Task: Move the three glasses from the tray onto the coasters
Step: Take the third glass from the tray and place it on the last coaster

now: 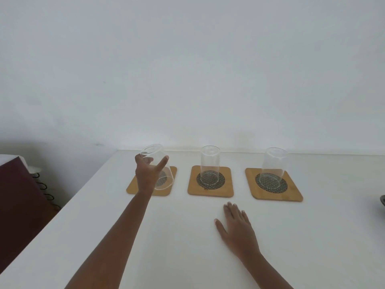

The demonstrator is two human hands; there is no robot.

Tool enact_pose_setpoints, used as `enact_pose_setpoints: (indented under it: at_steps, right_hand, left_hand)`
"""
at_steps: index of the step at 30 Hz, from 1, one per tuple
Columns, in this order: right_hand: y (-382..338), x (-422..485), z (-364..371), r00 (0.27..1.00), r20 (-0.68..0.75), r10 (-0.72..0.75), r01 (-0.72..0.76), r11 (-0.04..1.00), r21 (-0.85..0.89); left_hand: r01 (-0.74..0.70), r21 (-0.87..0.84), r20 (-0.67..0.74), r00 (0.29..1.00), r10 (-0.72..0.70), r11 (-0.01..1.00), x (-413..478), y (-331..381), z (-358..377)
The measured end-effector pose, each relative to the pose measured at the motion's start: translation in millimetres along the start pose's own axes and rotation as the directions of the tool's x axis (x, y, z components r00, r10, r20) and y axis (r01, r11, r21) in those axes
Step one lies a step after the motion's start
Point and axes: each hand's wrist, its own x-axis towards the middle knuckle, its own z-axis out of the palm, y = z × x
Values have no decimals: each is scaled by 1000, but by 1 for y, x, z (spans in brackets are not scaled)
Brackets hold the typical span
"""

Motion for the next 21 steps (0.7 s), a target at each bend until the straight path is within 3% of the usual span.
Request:
enact_pose_setpoints:
  at_steps: [5, 11, 21]
  right_hand:
    - [0, -1, 1, 998, -57, 6, -5, 1000, 16]
    - [0, 2, -2, 999, -20, 40, -41, 998, -38]
    - [-5, 5, -4, 994, -10, 106, -105, 992, 72]
  left_hand:
    - [-32, 55, -11, 999, 33, 998, 27, -17, 0]
    - [-23, 99, 16, 1000, 22, 995, 48, -34, 6]
    - [-34, 122, 31, 999, 30, 992, 66, -50, 15]
